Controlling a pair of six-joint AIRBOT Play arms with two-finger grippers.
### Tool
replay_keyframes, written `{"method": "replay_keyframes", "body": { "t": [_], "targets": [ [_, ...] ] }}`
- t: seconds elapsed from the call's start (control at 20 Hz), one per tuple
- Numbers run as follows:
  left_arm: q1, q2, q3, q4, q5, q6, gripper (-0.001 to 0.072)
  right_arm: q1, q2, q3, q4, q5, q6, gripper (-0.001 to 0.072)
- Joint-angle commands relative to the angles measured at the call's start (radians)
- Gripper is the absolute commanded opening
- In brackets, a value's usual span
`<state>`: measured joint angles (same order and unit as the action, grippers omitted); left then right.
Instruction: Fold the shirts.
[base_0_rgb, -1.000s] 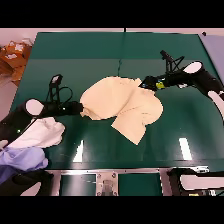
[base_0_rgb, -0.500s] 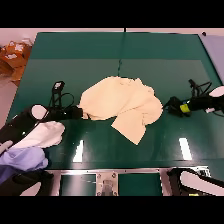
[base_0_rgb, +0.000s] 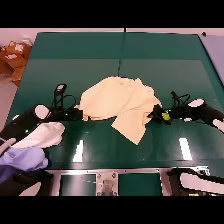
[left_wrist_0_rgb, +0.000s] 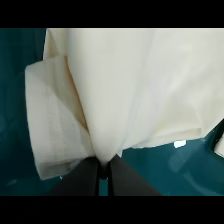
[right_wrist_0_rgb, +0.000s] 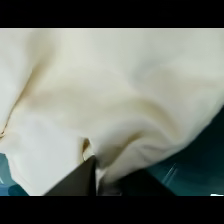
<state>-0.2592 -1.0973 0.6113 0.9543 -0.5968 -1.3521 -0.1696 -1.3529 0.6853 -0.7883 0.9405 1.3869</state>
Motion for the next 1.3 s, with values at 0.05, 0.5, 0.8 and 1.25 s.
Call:
{"method": "replay_keyframes", "body": {
  "t": [0.05, 0.5, 0.8, 1.25],
  "targets": [
    [0.000, -0.001, 0.039, 0.060, -0.041, -0.001, 0.0026, 0.012, -0.032, 0.094, 0.037, 0.023, -0.038, 0.0020],
    [0.000, 0.075, 0.914, 0.311, -0.521, -0.003, 0.0025, -0.178, 0.363, 0.785, 0.037, 0.209, 0.051, 0.0019],
    [0.000, 0.079, 1.516, 0.257, -0.718, -0.004, 0.0025, -0.357, 0.602, 1.139, 0.019, 0.030, 0.106, 0.0019],
    [0.000, 0.121, 1.298, 0.220, -0.652, 0.003, 0.0026, -0.387, 0.560, 1.102, -0.053, 0.023, 0.138, 0.0019]
  ]
}}
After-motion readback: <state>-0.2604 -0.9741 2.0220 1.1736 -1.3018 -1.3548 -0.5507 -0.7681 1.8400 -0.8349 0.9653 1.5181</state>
